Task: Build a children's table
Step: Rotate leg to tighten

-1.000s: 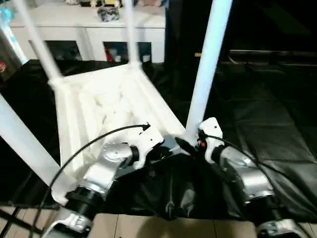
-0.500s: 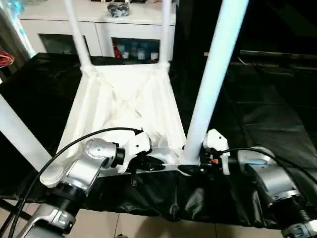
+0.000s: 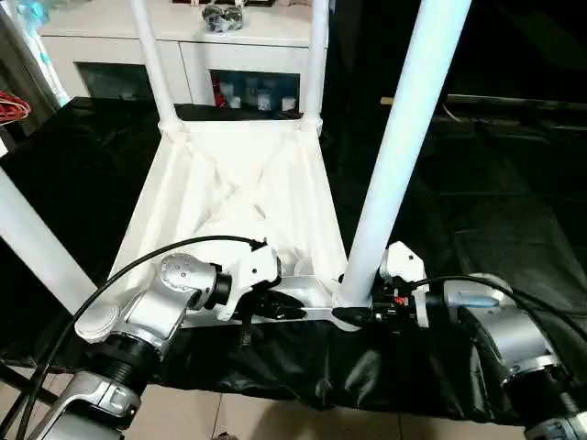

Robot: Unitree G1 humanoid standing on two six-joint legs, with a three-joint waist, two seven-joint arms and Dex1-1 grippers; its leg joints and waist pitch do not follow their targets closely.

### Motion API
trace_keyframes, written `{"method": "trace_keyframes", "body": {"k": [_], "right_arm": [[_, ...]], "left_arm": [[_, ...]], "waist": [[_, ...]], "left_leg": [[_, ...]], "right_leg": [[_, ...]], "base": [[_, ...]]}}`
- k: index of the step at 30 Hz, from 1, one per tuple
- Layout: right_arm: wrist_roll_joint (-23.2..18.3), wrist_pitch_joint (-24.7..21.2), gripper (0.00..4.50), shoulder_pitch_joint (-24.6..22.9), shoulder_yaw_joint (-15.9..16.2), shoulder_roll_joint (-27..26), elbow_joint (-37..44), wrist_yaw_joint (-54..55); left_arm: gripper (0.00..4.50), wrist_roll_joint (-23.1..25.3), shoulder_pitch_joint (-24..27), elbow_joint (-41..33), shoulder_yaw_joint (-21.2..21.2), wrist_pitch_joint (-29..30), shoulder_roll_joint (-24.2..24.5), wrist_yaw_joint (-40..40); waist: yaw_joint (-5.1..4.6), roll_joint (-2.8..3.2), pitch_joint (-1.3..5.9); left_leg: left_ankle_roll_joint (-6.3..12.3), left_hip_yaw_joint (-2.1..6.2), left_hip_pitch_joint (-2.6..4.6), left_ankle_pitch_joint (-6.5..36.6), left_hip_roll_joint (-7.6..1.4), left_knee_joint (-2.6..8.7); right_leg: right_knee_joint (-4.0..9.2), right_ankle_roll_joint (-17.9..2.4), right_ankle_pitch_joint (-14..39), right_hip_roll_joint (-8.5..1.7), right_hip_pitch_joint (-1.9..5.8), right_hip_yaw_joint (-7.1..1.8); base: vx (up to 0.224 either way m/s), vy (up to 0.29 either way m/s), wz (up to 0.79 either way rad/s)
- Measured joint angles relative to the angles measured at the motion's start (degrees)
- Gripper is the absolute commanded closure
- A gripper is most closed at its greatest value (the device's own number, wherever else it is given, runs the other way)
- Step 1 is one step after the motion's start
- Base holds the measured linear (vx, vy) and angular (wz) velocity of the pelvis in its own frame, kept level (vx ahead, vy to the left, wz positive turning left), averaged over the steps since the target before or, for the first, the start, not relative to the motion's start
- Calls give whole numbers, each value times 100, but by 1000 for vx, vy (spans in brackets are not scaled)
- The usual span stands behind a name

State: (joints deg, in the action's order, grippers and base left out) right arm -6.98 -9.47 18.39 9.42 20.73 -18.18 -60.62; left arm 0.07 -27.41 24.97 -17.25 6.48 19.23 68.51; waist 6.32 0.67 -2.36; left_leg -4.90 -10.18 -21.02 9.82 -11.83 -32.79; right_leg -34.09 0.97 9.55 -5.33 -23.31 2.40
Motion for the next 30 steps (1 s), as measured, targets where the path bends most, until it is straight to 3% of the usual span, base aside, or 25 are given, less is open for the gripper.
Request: {"method": "trace_keyframes", "body": {"k": [9, 11, 13, 17, 23, 27, 30], "right_arm": [[444, 6, 178, 181, -567, -1350, -565, 2919], [453, 0, 178, 184, -585, -1415, -568, 3072], [451, 9, 122, 183, -586, -1418, -557, 3054], [412, 10, 91, 182, -609, -1391, -532, 2898], [284, 9, 45, 158, -434, -900, -372, 2060], [97, 16, 32, 46, -164, -363, 12, 977], [33, 20, 32, 19, -70, -164, 85, 533]], "left_arm": [[450, 475, 302, -537, 268, 1002, -843, -1871], [450, 485, 336, -603, 268, 1075, -895, -1986], [450, 496, 371, -666, 267, 1091, -899, -2010], [450, 533, 425, -795, 253, 1125, -900, -2008], [450, 448, 422, -847, 208, 1045, -766, -1665], [450, 215, 415, -815, 130, 781, -417, -941], [450, 154, 349, -646, 115, 597, -266, -600]], "waist": [[-299, -1, 13], [-301, 9, 20], [-298, 15, 23], [-289, 17, 24], [-262, 18, 23], [-122, 19, 23], [-105, 14, 20]], "left_leg": [[-1, 13, 8, 0, 5, 8], [-1, 14, 6, 1, 6, 11], [-1, 14, 4, 1, 6, 15], [-1, 14, -1, 1, 5, 19], [-1, 13, -9, 1, 3, 20], [0, 9, -6, 1, 0, 21], [0, 4, -9, 0, 1, 12]], "right_leg": [[8, 30, 15, 1, 6, -1], [10, 30, 16, 1, 6, -2], [10, 31, 16, 1, 6, -2], [10, 32, 17, 1, 3, 0], [10, 32, 19, 3, -5, 0], [9, 23, 17, 3, -9, 11], [8, 17, 13, 2, -8, -2]], "base": [[0, 0, 0], [0, 0, 0], [0, 0, 0], [0, 0, 0], [0, 0, 0], [0, 0, 0], [0, 0, 0]]}}
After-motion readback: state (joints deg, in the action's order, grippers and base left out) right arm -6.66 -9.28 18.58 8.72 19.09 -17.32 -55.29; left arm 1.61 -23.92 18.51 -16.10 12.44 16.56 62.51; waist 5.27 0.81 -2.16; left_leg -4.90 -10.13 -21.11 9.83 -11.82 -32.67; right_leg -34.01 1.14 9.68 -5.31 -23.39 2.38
